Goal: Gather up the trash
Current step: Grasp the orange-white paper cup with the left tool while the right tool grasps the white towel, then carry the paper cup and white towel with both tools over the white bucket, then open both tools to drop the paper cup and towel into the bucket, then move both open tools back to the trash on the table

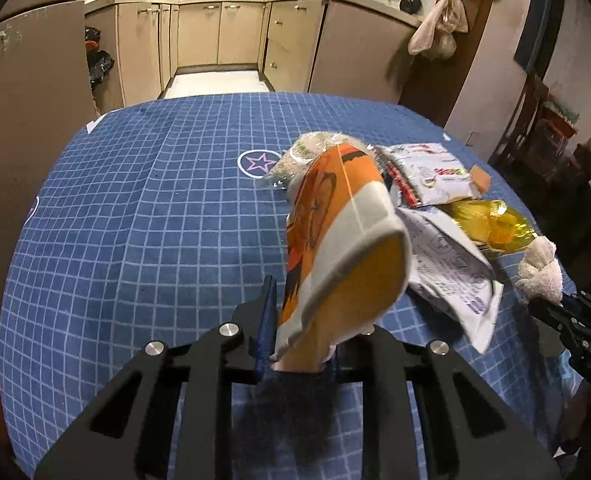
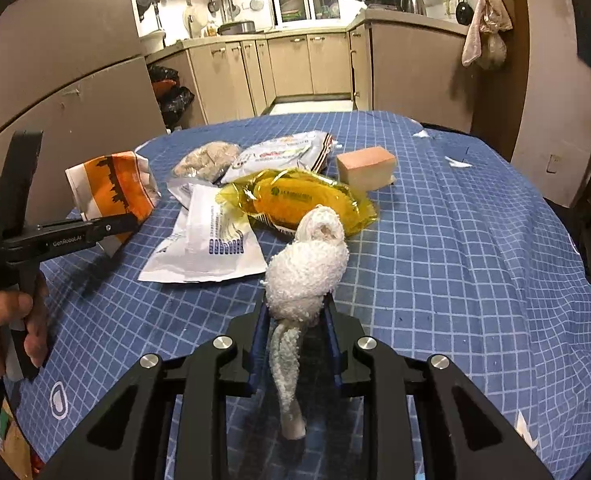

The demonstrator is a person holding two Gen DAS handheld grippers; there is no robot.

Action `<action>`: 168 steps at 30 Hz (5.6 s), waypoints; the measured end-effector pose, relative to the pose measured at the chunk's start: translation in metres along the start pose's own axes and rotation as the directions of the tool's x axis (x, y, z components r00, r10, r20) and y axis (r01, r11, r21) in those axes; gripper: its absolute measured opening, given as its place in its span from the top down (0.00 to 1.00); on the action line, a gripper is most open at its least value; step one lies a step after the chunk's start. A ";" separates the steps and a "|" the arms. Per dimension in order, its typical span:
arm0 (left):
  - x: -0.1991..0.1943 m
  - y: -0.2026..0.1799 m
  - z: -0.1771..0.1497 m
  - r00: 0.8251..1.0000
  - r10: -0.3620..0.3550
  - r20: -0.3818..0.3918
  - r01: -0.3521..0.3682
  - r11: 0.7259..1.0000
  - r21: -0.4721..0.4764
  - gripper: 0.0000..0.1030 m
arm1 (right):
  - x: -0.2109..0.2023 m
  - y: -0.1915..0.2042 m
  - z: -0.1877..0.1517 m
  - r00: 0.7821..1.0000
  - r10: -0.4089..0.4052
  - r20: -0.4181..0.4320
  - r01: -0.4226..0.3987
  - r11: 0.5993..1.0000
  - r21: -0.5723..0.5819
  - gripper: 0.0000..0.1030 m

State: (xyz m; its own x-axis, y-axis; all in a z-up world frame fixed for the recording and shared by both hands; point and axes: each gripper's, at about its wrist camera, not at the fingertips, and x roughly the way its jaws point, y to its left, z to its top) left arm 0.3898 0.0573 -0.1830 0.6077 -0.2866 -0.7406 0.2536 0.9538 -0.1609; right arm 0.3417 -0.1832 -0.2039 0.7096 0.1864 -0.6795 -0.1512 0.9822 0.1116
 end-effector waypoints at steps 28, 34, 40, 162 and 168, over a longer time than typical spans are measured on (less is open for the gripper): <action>-0.188 -0.145 -0.027 0.920 -0.076 0.384 0.024 0.990 0.140 0.82 | -0.198 0.010 0.006 0.934 -0.118 0.336 0.134 0.991 -0.022 0.75; -0.197 -0.188 -0.033 0.906 -0.167 0.388 0.091 0.974 0.208 0.82 | -0.250 -0.013 -0.009 0.908 -0.193 0.373 0.199 0.980 0.025 0.75; -0.201 -0.238 -0.043 0.891 -0.261 0.372 0.161 0.947 0.279 0.82 | -0.298 -0.042 -0.031 0.881 -0.280 0.381 0.271 0.959 0.080 0.75; -0.082 -0.448 -0.154 0.910 -0.411 0.046 0.310 0.751 0.583 0.12 | -0.305 -0.331 -0.300 0.871 -0.486 0.072 0.394 0.779 0.489 0.49; -0.147 -0.292 -0.049 0.918 -0.265 0.296 0.137 0.910 0.391 0.05 | -0.298 -0.244 -0.169 0.921 -0.312 0.235 0.258 0.937 0.234 0.25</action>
State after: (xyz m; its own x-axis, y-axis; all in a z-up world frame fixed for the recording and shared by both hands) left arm 0.1896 -0.1746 -0.0587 0.7132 -0.5421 -0.4445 0.6079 0.7940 0.0071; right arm 0.0502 -0.4825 -0.1513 0.8619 -0.1290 -0.4904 0.2023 0.9743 0.0994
